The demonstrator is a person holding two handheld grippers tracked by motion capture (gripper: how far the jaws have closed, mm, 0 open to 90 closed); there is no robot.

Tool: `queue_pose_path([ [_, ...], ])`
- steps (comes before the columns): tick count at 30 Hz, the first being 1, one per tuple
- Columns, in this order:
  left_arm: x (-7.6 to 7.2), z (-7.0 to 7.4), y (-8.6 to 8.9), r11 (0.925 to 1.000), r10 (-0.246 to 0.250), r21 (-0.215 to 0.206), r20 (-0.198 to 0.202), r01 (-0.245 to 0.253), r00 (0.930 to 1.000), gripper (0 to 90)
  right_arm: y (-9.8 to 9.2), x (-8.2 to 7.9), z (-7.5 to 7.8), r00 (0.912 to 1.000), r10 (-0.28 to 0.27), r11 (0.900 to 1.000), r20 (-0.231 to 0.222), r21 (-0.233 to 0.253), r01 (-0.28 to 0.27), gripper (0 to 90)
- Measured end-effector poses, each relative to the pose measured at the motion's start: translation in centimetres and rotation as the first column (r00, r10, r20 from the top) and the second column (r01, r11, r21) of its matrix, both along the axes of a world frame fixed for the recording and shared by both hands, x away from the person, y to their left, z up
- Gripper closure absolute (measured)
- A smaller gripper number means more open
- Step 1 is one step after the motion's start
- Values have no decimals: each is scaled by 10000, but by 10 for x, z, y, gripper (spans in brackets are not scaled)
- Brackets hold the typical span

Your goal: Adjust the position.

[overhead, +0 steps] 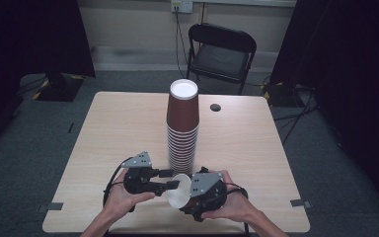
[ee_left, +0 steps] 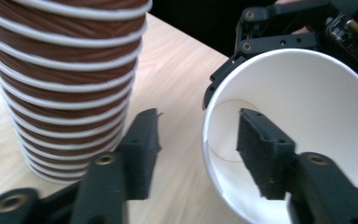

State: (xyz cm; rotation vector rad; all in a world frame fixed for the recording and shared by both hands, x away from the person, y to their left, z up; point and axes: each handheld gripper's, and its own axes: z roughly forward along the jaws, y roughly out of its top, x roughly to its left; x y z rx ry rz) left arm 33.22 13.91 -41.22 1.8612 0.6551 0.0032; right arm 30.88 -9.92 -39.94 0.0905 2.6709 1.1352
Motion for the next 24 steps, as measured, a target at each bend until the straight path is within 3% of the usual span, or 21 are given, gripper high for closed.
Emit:
queue_pose_path([
  [8,-2,-2,13,9932,1163,-195,692,-1152,9908,379,-9,3,-10,9968,-578,9964,-547,586,609,120],
  [12,-3,-3,20,9903,1392,-65,403,-1391,9894,346,-13,4,-12,9945,-782,9932,-704,813,838,121],
  [19,-7,-5,32,9771,2120,12,866,-2129,9734,327,-21,7,-11,9882,-1163,9803,-995,1484,1303,121],
  [20,-8,-7,36,9733,2264,166,895,-2287,9699,312,-23,8,-11,9845,-1230,9738,-1250,1761,1441,121],
  [23,-8,-9,41,9692,2427,213,836,-2452,9665,308,-26,8,-11,9813,-1362,9681,-1359,1920,1610,122],
  [24,-9,-10,45,9673,2468,376,897,-2509,9649,315,-28,9,-11,9780,-1474,9618,-1474,2093,1765,122],
])
